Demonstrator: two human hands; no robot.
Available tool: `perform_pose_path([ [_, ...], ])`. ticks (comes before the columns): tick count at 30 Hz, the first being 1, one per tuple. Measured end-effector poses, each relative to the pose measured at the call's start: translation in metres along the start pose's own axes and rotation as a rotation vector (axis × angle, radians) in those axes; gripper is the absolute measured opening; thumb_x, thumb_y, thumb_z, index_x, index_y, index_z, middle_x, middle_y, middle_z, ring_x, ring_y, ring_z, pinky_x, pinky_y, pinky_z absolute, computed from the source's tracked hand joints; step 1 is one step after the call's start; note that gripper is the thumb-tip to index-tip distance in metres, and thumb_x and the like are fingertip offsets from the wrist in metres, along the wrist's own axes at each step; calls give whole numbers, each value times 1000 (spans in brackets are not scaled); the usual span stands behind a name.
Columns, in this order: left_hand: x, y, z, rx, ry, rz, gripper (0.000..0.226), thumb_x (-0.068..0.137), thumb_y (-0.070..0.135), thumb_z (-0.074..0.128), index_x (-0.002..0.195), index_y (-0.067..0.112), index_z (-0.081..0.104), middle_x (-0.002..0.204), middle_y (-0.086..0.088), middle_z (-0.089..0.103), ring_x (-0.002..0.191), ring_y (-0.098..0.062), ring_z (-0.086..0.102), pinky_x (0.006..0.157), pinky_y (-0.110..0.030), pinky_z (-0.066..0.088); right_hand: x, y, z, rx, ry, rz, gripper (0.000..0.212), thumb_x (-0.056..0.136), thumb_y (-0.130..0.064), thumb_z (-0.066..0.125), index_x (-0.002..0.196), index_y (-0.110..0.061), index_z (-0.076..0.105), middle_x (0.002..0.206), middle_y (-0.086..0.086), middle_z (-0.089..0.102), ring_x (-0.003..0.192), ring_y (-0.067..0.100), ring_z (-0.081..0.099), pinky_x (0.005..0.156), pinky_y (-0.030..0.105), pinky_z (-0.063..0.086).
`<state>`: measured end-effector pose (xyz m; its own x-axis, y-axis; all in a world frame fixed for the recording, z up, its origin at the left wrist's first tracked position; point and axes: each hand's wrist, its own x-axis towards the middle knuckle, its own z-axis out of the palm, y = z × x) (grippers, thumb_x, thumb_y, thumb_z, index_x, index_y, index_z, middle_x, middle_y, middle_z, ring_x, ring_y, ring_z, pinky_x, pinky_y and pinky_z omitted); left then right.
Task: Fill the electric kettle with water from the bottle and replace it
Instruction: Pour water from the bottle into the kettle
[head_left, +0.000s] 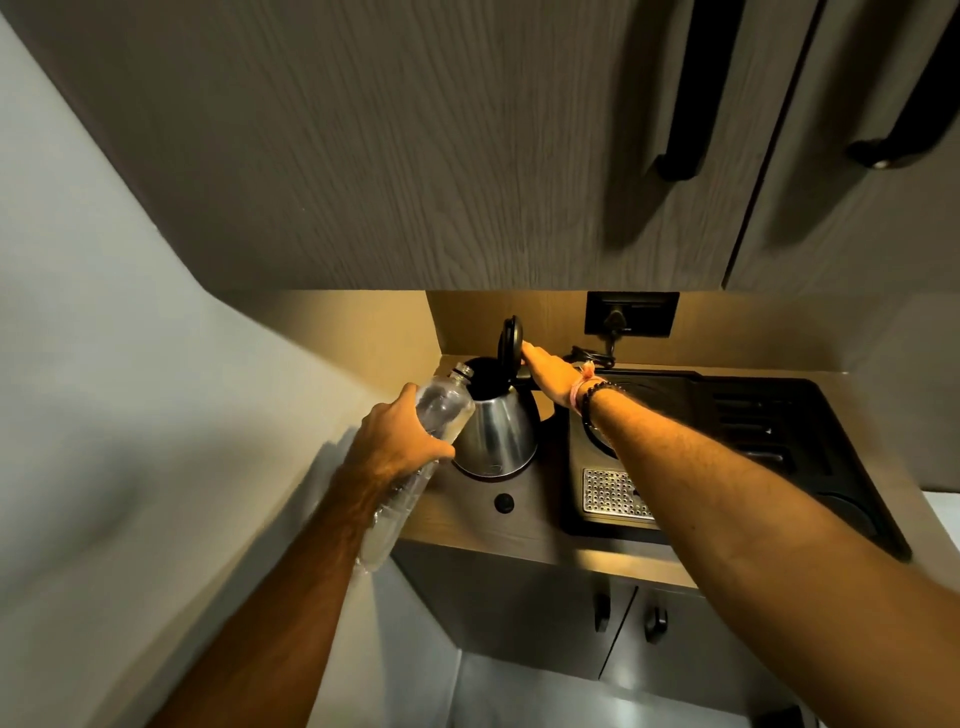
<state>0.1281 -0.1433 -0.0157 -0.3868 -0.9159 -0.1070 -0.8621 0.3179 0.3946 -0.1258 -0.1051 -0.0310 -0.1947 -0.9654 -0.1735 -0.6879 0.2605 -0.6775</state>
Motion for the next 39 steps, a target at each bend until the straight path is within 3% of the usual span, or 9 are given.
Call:
perform_pose_path([
  [7,4,11,-18,139,-124,-9,94,50,52,86,129,24,46,109,-3,62,92,-22,56,75,-35,49,0,2,0,-89,1,-15,62,91,-58,15,146,-33,29,150,14,40,135,42,40,111,67,4],
  [12,4,17,-24,215,-141,-40,93,40,56,82,121,24,49,99,0,56,90,-23,55,72,-35,48,2,4,1,-89,2,-21,49,100,-46,23,146,-30,29,147,18,41,130,42,44,112,66,18],
  [18,6,18,-24,237,-155,-57,101,37,57,79,126,23,48,119,-7,63,97,-25,54,78,-38,52,2,4,0,-86,1,-30,49,100,-45,25,147,-30,27,146,18,41,130,44,43,111,65,21],
  [26,3,19,-23,201,-143,-61,96,40,54,82,125,23,48,108,-4,60,93,-22,53,74,-34,49,-1,3,0,-88,1,-27,56,96,-51,20,147,-31,28,148,17,40,132,43,42,113,65,18],
  [32,4,13,-19,153,-143,-32,103,43,53,82,134,25,45,120,-7,62,96,-23,52,77,-35,50,-2,1,-1,-58,0,-13,65,88,-56,17,146,-29,30,147,17,41,132,43,43,113,66,16],
  [39,1,12,-18,123,-130,-40,100,43,53,84,131,25,47,100,1,55,92,-22,55,70,-31,46,-2,1,0,-110,17,7,58,94,-53,17,145,-31,31,149,13,41,133,41,42,112,65,8],
])
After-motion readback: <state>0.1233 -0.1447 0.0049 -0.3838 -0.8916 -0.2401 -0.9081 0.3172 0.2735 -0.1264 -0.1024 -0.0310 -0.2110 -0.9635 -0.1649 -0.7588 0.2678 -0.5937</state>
